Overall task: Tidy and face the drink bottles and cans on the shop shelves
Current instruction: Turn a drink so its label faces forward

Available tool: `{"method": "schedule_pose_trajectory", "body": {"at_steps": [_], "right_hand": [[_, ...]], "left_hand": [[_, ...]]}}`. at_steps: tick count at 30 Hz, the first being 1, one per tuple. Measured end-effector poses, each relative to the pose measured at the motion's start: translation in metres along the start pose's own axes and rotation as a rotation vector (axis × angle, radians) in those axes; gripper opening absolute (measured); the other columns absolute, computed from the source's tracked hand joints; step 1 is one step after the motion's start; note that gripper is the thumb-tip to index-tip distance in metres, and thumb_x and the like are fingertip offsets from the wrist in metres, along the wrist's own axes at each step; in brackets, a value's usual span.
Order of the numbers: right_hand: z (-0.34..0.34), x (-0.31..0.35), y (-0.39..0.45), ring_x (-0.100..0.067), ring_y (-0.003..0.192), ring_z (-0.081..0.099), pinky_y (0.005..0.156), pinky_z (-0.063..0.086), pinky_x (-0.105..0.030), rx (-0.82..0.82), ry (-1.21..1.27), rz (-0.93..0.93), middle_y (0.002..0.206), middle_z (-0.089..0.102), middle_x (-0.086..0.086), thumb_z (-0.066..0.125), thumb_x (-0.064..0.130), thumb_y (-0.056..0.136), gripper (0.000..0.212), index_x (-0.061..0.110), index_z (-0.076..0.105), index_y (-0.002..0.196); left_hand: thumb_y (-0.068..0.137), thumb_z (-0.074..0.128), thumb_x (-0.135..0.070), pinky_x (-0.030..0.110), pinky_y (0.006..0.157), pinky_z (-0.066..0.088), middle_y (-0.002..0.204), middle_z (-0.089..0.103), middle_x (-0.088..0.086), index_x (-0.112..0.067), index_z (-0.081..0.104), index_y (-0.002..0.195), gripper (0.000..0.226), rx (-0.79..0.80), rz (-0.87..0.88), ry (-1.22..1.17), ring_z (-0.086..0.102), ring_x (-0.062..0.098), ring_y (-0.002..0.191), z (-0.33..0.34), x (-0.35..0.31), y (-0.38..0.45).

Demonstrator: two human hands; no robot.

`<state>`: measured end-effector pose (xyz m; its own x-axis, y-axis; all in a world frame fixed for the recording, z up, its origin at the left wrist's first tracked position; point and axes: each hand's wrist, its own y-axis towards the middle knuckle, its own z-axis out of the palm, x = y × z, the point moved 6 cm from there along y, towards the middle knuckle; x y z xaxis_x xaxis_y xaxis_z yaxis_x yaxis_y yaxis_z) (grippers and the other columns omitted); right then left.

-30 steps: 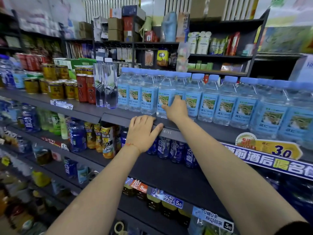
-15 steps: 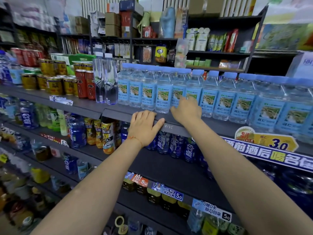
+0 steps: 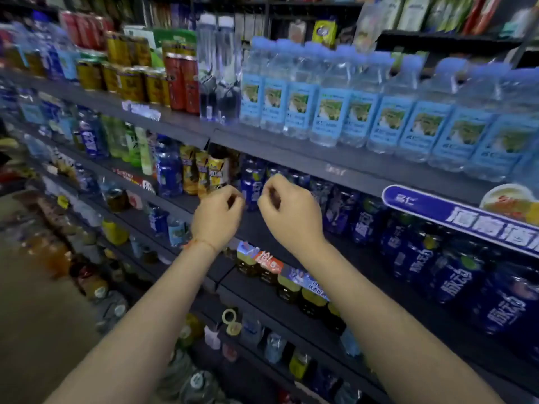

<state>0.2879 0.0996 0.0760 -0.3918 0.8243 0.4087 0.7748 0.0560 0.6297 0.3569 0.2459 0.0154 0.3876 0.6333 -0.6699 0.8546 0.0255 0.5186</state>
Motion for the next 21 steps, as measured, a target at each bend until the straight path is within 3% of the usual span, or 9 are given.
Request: {"method": "schedule_pose_trajectory", "body": {"at_steps": [4,8,11,14,17,21], "right_hand": [[0.118,-0.029,-0.04,-0.025,0.065,0.058,0.057,0.046,-0.039,0.415,0.135,0.166,0.065,0.056,0.003,0.056,0.028,0.093,0.013,0.019,0.059,0.084],[0.22,-0.058,-0.072,-0.025,0.071,0.06,0.066,0.048,-0.04,0.698,0.157,0.265,0.069,0.058,-0.002,0.056,0.018,0.092,0.015,0.011,0.063,0.081],[0.289,-0.073,-0.081,-0.025,0.081,0.064,0.07,0.048,-0.036,0.85,0.168,0.364,0.081,0.066,-0.005,0.058,0.02,0.092,0.012,0.01,0.066,0.09],[0.35,-0.085,-0.069,-0.023,0.099,0.062,0.077,0.044,-0.03,0.889,0.159,0.507,0.103,0.065,-0.002,0.059,0.024,0.095,0.024,0.017,0.06,0.118],[0.406,-0.091,-0.038,-0.029,0.114,0.059,0.079,0.043,-0.029,0.872,0.152,0.579,0.13,0.055,-0.005,0.058,0.022,0.096,0.055,0.025,0.037,0.146],[0.474,-0.101,0.008,-0.029,0.139,0.04,0.104,0.043,-0.041,0.763,0.084,0.602,0.157,0.033,-0.004,0.063,0.03,0.092,0.078,0.028,0.019,0.156]], "left_hand": [[0.094,0.053,-0.023,0.041,0.073,0.055,0.082,0.072,0.008,-0.021,0.069,0.083,0.019,0.306,-0.307,0.077,0.066,0.026,0.078,0.021,0.104,-0.04],[0.096,0.051,-0.024,0.039,0.075,0.057,0.076,0.072,0.004,-0.016,0.071,0.087,0.024,0.405,-0.494,0.043,0.068,0.019,0.071,0.029,0.185,-0.061],[0.095,0.051,-0.022,0.039,0.075,0.058,0.074,0.072,0.006,-0.012,0.071,0.084,0.025,0.435,-0.587,0.0,0.068,0.021,0.067,0.038,0.247,-0.058],[0.096,0.051,-0.021,0.042,0.076,0.058,0.08,0.072,0.012,-0.003,0.071,0.088,0.028,0.476,-0.665,-0.039,0.069,0.026,0.071,0.049,0.305,-0.047],[0.097,0.052,-0.021,0.043,0.077,0.056,0.079,0.072,0.015,-0.002,0.07,0.086,0.029,0.52,-0.696,-0.064,0.068,0.03,0.075,0.058,0.352,-0.033],[0.097,0.053,-0.022,0.036,0.075,0.053,0.075,0.068,0.003,-0.008,0.07,0.084,0.025,0.613,-0.716,-0.062,0.067,0.025,0.078,0.07,0.401,-0.013]]}}
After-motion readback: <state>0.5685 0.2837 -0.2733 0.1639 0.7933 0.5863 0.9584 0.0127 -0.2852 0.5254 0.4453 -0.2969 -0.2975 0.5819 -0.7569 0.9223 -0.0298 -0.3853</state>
